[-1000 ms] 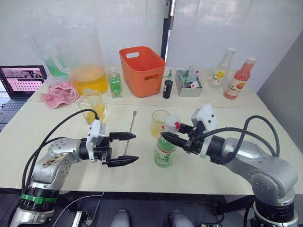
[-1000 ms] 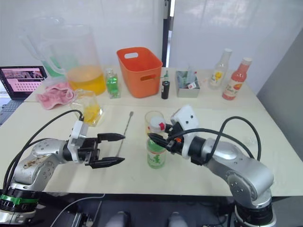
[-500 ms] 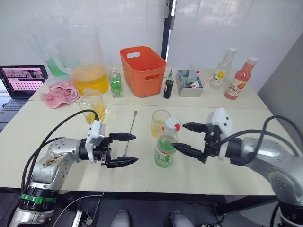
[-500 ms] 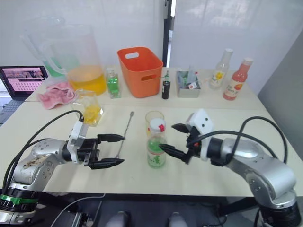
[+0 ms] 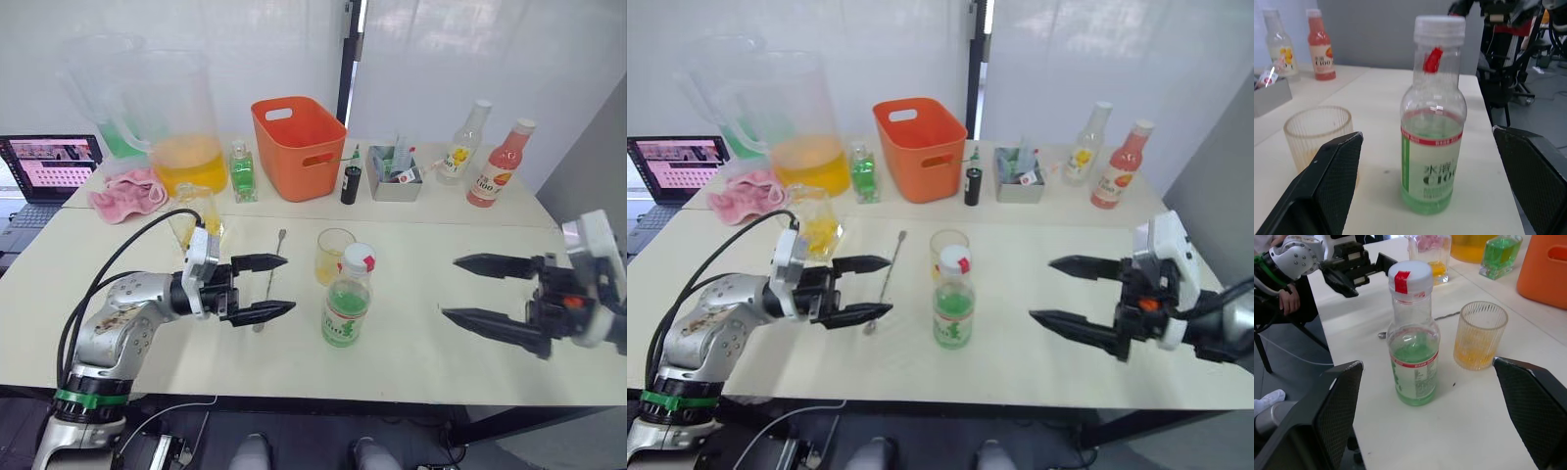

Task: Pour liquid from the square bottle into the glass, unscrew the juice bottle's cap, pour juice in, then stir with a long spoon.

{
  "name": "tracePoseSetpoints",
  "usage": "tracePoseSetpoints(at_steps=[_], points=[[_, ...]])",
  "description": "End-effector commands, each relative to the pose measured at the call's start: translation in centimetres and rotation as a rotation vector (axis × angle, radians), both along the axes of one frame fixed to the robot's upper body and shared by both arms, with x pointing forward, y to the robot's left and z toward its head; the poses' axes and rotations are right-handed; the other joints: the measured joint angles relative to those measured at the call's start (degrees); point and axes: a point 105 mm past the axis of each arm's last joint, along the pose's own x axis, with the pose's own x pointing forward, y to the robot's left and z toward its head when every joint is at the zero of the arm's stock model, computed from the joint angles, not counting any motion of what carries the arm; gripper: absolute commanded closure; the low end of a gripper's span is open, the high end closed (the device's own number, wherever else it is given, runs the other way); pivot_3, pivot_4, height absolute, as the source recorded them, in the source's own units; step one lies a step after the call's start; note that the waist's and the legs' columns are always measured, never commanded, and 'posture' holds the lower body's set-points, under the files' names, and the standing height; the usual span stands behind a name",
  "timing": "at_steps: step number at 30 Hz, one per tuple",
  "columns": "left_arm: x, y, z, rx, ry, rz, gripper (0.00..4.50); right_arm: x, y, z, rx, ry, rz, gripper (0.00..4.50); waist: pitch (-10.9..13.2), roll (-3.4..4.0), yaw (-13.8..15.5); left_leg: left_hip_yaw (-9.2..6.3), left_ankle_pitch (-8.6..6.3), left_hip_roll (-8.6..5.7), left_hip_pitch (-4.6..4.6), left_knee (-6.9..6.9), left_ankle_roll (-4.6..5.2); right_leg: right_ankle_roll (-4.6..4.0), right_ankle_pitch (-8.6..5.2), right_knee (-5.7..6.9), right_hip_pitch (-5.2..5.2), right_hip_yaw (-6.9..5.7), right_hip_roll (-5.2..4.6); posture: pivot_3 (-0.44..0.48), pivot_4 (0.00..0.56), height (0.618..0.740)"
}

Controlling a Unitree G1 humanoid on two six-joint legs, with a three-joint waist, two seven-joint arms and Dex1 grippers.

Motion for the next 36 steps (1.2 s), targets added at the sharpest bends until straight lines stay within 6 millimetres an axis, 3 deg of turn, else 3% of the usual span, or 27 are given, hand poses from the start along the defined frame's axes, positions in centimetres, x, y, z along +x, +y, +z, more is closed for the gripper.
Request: tracePoseSetpoints(at_steps=[1,7,15,25,36], points=[[0.3,-1.4,1.4,-0.019,-0.024,-0.022,0.00,-0.8,0.7,0.6,-0.002,-0.042,0.013,0.01,0.0,0.00,-0.1,0.01,0.00,0.00,0.02,0.01,0.00,0.01,0.00,0.01,0.01,0.00,0.00,0.000,0.150,0.703],[0.7,-4.7,1.9,0.021,0.017,-0.059,0.00,-1.4,1.5,0.1,0.007,-0.038,0.004,0.01,0.0,-0.01,0.0,0.00,0.00,-0.04,-0.02,0.07,0.00,0.06,0.02,-0.01,0.04,0.02,-0.02,0.000,0.150,0.703],[0.8,-7.1,1.3,0.108,0.032,-0.085,0.00,-1.4,1.6,0.1,0.018,-0.050,-0.032,0.01,0.0,-0.01,-0.1,-0.03,0.00,-0.06,-0.01,0.07,0.00,0.07,0.02,-0.02,0.06,0.04,-0.01,0.000,0.150,0.703],[0.4,-9.6,1.4,0.135,0.000,-0.131,0.00,-1.5,1.7,-0.1,0.021,-0.056,-0.058,0.01,0.0,-0.02,0.0,-0.06,0.00,-0.14,-0.03,0.09,0.01,0.11,0.01,-0.03,0.10,0.07,-0.05,0.000,0.150,0.703],[0.4,-10.4,2.5,0.135,-0.060,-0.137,0.00,-1.1,1.4,-0.1,0.034,-0.088,-0.103,0.01,0.0,-0.02,0.0,-0.08,0.01,-0.17,-0.02,0.09,0.01,0.15,0.01,-0.01,0.10,0.10,-0.04,0.000,0.150,0.703]])
